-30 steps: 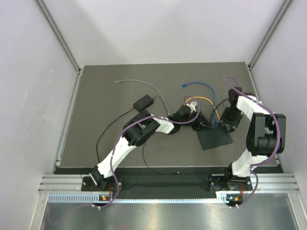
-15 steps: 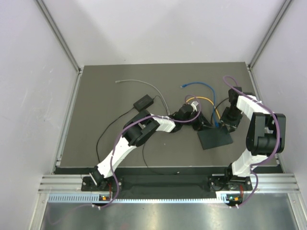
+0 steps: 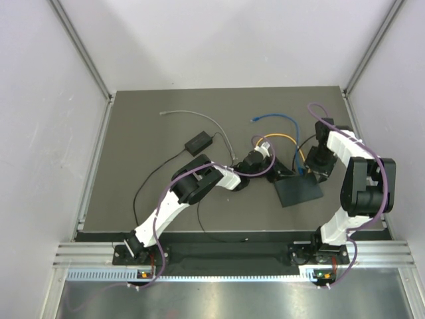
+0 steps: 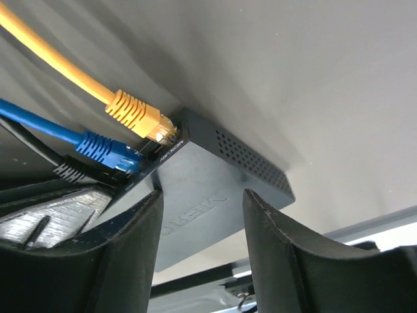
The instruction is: Pull the plug from the switch port
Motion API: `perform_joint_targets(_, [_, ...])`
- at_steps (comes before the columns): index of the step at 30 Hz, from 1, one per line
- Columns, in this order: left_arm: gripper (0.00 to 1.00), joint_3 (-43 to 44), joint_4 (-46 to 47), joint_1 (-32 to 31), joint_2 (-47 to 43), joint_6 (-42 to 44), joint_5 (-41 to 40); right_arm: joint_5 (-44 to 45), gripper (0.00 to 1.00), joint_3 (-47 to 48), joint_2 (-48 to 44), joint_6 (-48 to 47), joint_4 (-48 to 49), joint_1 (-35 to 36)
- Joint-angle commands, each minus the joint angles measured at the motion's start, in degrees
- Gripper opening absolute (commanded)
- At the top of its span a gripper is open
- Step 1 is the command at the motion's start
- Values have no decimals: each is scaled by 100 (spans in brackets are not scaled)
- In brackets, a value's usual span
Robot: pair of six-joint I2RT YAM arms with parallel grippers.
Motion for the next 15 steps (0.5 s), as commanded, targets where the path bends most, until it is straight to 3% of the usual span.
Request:
perform_joint_targets(1, [0,-452,-948,-194,225,-1208,10,90,54,242,-67,505,44,120])
perform_joint_targets(9, [0,-837,-913,-212,155,-1614,-61,-95,54,663,320,594,185,533])
perform_joint_targets(15, [0,-935,-1018,-238,84,-1606,-272,292,51,752,557,910,0,569])
